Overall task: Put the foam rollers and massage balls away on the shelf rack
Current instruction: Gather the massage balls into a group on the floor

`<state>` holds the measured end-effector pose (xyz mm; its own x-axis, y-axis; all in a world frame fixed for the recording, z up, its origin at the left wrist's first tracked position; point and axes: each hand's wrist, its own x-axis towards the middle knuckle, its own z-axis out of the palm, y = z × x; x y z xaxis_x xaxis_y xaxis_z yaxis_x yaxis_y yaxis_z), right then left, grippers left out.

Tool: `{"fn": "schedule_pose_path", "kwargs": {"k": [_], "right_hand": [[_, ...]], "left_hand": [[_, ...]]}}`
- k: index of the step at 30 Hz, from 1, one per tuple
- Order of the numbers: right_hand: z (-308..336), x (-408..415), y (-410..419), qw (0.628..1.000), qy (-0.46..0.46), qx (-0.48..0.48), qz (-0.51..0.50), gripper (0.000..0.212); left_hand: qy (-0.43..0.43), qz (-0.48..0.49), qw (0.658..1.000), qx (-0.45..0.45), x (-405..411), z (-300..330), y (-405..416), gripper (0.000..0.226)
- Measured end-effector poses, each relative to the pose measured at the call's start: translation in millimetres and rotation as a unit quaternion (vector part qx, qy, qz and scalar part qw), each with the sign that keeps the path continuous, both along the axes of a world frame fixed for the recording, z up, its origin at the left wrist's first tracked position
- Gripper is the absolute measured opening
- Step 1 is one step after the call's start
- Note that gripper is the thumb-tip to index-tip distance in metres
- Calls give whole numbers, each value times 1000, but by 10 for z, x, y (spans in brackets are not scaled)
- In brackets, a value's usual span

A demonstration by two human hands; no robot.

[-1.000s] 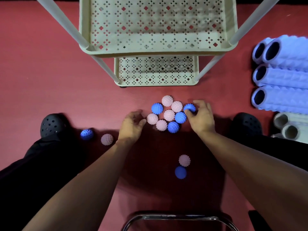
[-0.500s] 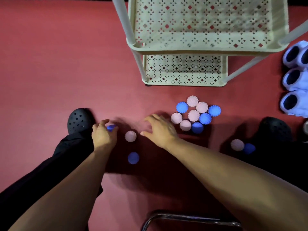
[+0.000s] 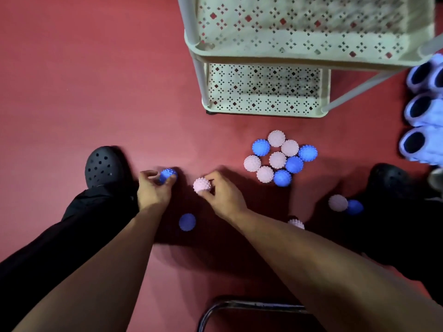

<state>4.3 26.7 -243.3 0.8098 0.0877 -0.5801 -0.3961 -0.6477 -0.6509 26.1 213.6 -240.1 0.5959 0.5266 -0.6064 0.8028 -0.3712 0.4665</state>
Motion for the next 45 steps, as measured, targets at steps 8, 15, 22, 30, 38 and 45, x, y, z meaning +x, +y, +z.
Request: {"fn": "schedule_pose_path", "kwargs": {"k": [8, 15, 22, 30, 38, 45], "right_hand": [[305, -266, -1357, 950, -72, 24, -302, 26], [124, -317, -2170, 906, -13, -118, -407, 32], [-71, -333, -2231, 930, 38, -74, -358, 36], [31, -362, -2199, 938, 53, -46, -340, 42], [209, -830, -2125, 960, 122, -75, -242, 48], [186, -1158, -1970, 929, 208, -92, -292, 70]], "left_hand": [[-33, -7, 982, -187, 124, -55, -1120, 40], [-67, -72, 979, -180, 504, -18, -1667, 38], [-54, -140, 978, -144, 629, -151, -1775, 36], [-49, -198, 966, -161, 562, -111, -1414, 33], [82, -354, 929, -66, 159, 27, -575, 37], [170, -336, 924, -58, -357, 70, -173, 62]]}}
